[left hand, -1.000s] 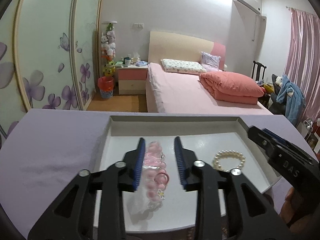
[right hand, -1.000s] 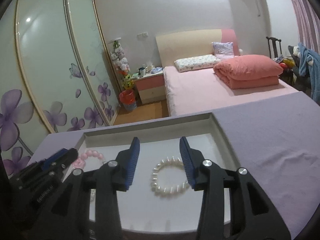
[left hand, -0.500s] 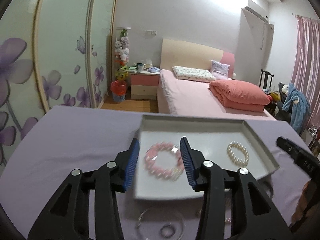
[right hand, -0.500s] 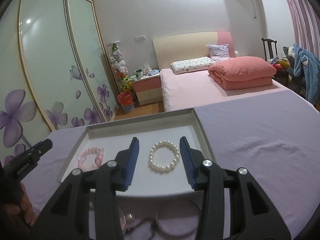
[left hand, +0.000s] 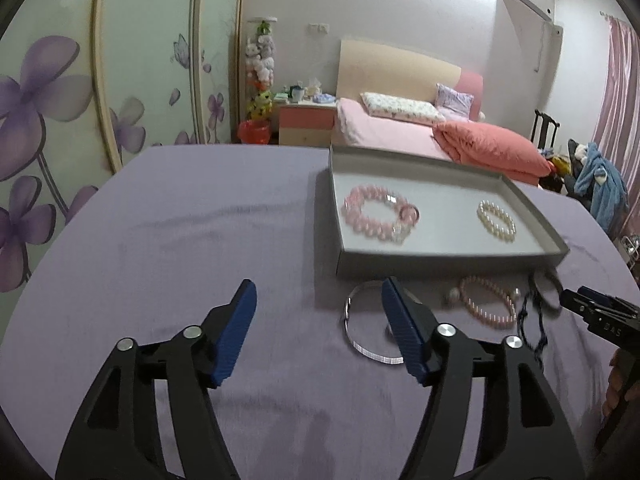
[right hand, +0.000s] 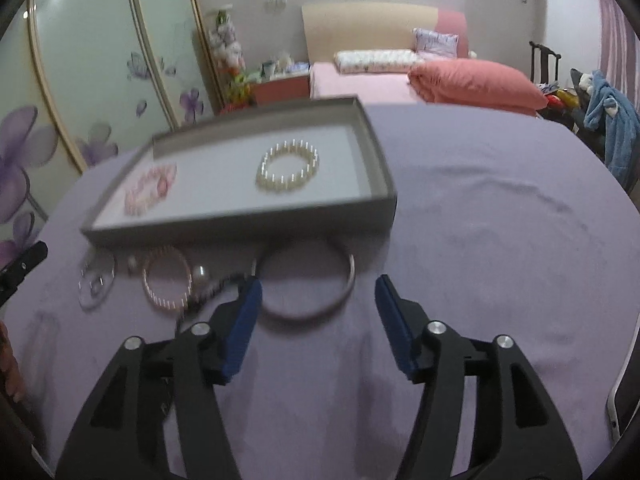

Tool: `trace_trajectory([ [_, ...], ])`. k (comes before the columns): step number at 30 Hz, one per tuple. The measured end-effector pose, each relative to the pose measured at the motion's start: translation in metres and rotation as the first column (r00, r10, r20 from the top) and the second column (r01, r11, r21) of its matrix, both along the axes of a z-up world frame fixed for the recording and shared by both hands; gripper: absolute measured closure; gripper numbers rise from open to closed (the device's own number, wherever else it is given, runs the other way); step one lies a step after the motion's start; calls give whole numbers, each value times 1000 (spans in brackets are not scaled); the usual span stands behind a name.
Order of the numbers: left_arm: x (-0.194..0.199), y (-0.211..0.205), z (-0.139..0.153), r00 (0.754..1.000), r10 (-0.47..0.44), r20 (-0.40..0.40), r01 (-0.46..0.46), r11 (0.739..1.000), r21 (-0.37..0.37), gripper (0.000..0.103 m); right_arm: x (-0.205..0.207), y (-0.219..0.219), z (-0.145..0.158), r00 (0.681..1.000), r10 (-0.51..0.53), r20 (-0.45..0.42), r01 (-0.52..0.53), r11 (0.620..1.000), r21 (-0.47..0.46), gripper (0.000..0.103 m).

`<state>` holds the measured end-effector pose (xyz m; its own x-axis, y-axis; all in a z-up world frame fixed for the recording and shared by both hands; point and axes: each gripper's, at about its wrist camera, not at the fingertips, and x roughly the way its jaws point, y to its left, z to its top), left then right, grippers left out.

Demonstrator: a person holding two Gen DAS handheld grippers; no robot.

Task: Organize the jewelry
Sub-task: 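Withdraw both tools from the tray toward the silver bangles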

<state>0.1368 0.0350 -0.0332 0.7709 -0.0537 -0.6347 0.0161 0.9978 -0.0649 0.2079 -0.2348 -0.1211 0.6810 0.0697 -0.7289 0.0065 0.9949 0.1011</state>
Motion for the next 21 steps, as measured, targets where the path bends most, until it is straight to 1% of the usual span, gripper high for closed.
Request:
trace_trajectory([
  [1,-3,-1,-2,1000,-7,-5,7,1000,5,36,0,3,-2,1000,8,-13,-9,1000,-21,37],
  [3,-6,-3,-5,1000,-27,-17,27,1000,14,34,1,9,-6,999,15,-34,-17,998,-58,36],
  [5,-11,-4,-10,999,-37,-23,38,999,22,32,6,14,-14,997,16,-72,-22,996,-85,35],
  [6,-13,-5,-11,999,-45,-28,45,999,26,32,7,15,-12,998,14,-68,-20,996,-90,33],
  [15,-17,-16,-19,994,-99,-53,101,994,35,25,30,20,-10,997,-1,-73,-6,996,-91,32],
  [17,-15,-20,-21,992,-107,-61,110,993,38,23,31,20,-9,998,4,-68,-10,996,-90,38],
  [21,-10,-32,-27,987,-132,-93,136,990,37,19,28,18,-9,998,-1,-69,-5,996,-86,39],
])
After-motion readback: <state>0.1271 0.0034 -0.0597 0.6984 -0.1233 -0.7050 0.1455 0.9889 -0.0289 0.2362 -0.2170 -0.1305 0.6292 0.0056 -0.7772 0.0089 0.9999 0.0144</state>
